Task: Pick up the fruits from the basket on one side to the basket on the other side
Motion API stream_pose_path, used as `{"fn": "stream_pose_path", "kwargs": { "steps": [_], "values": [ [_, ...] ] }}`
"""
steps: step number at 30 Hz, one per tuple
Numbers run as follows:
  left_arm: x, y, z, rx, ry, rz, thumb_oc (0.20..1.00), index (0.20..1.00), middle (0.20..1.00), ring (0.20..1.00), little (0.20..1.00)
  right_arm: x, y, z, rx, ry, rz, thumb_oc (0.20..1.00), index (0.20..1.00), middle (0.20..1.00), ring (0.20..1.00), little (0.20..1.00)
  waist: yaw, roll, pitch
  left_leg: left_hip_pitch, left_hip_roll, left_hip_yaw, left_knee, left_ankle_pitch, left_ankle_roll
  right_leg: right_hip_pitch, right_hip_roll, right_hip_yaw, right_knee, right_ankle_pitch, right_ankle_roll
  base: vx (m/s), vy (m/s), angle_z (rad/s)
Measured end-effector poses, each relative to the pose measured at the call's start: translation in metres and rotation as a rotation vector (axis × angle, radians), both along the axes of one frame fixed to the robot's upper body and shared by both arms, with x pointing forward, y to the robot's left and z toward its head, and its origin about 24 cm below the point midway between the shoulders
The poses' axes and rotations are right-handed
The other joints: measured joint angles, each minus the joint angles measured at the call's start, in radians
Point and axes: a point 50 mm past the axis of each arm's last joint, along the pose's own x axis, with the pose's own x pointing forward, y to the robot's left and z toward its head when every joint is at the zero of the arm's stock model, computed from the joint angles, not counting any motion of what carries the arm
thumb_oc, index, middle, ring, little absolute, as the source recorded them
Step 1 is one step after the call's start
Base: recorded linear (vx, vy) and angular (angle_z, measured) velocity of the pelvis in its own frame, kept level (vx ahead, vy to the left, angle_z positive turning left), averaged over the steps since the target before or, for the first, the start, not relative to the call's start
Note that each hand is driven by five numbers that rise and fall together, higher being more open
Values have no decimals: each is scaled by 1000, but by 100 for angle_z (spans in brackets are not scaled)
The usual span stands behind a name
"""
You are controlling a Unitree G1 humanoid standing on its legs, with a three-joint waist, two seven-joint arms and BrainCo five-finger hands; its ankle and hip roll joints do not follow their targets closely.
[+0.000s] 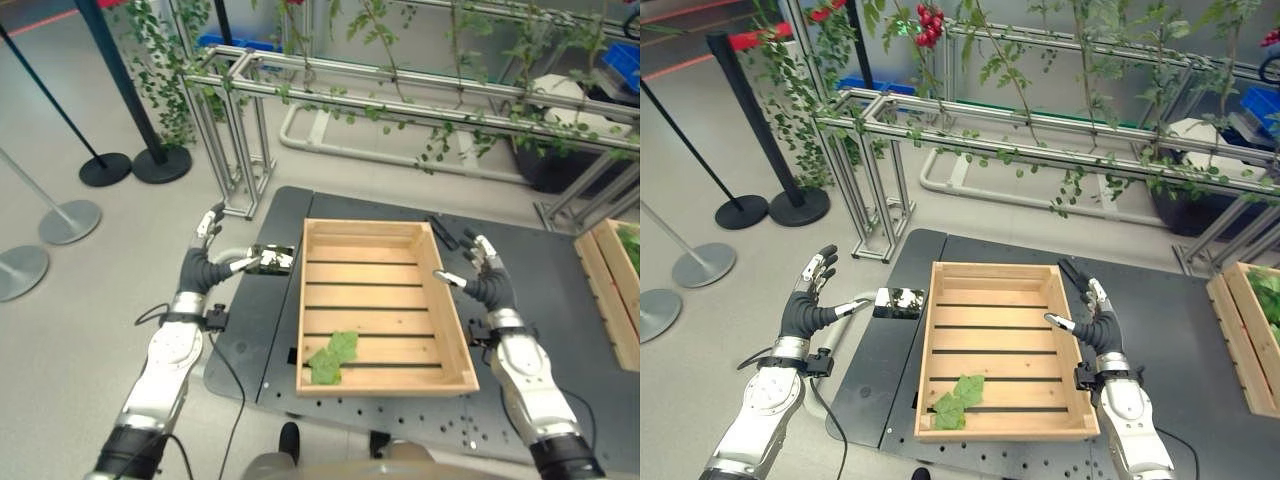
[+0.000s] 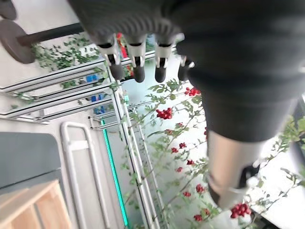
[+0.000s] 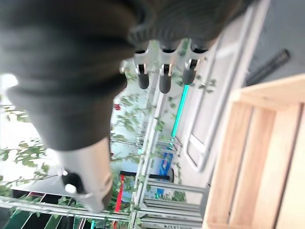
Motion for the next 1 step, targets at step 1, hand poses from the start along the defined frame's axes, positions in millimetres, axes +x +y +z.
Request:
{"fn": "stream_pose_path", "kwargs": {
  "steps": [1],
  "values": [
    [-1, 0, -1, -1, 6, 0, 1000, 1000, 1000, 1000, 1000, -1, 0, -1, 6, 5, 2, 1000, 1000, 1000, 1000, 1000, -1, 2, -2, 2, 5, 0, 0, -3, -5, 12, 9, 0, -21, 6, -5, 78, -56, 6]
  ]
}}
